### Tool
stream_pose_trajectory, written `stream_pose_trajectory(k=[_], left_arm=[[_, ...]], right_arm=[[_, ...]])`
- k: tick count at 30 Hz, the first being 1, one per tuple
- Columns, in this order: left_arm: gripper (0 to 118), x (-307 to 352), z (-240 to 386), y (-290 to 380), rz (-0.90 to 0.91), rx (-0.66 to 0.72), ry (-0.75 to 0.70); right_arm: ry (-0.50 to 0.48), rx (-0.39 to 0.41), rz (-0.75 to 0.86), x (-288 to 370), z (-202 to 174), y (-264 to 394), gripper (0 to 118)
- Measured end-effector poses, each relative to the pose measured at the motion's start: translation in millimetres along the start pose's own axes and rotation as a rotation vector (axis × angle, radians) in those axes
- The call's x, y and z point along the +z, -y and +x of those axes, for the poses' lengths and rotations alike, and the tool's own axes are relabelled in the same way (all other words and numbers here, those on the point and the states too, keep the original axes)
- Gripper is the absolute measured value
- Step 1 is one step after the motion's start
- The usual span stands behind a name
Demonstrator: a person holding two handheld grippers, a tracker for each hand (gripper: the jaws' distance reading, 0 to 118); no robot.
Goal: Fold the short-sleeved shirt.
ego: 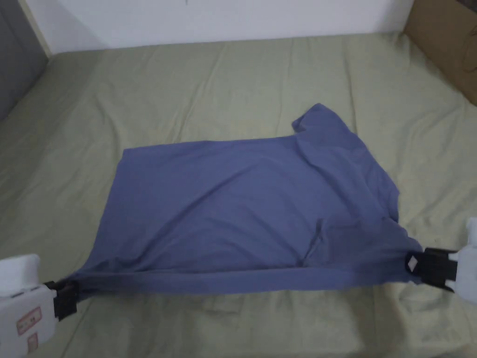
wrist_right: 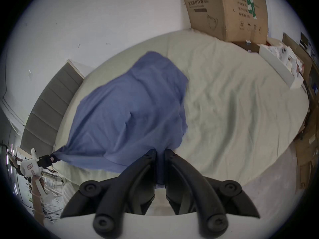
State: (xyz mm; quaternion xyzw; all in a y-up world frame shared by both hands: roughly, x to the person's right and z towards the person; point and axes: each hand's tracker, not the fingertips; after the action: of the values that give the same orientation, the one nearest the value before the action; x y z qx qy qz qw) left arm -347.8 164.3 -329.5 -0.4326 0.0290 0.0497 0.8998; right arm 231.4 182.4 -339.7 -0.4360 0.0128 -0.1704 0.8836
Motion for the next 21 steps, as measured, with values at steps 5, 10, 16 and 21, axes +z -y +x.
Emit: stream_pose_trajectory(k=[5,10,16,21], left_arm=[[5,-36.1,7.2,-70.6,0.006,-0.056,-0.032],[16,-114.1,12.6,-109.0,-0.148,-0.095,-0.048],[99,-119.4,-7.7,-95.6,-0.167,0.046,0.019],[96,-74.8,-20.3,-62.6,-0.117,0.022,0.046]], right_arm=[[0.055,0.054,0.019,-50.2,-12.9,-70.6,9],[0.118,0.004,-0.083,-133.4,-8.9,-105.5,10],[0.156,0.037,-0.112,-139.3,-8.6,-99.3,76],[0.11,0.033,0.017,-79.9,-2.1,-81.4,76]])
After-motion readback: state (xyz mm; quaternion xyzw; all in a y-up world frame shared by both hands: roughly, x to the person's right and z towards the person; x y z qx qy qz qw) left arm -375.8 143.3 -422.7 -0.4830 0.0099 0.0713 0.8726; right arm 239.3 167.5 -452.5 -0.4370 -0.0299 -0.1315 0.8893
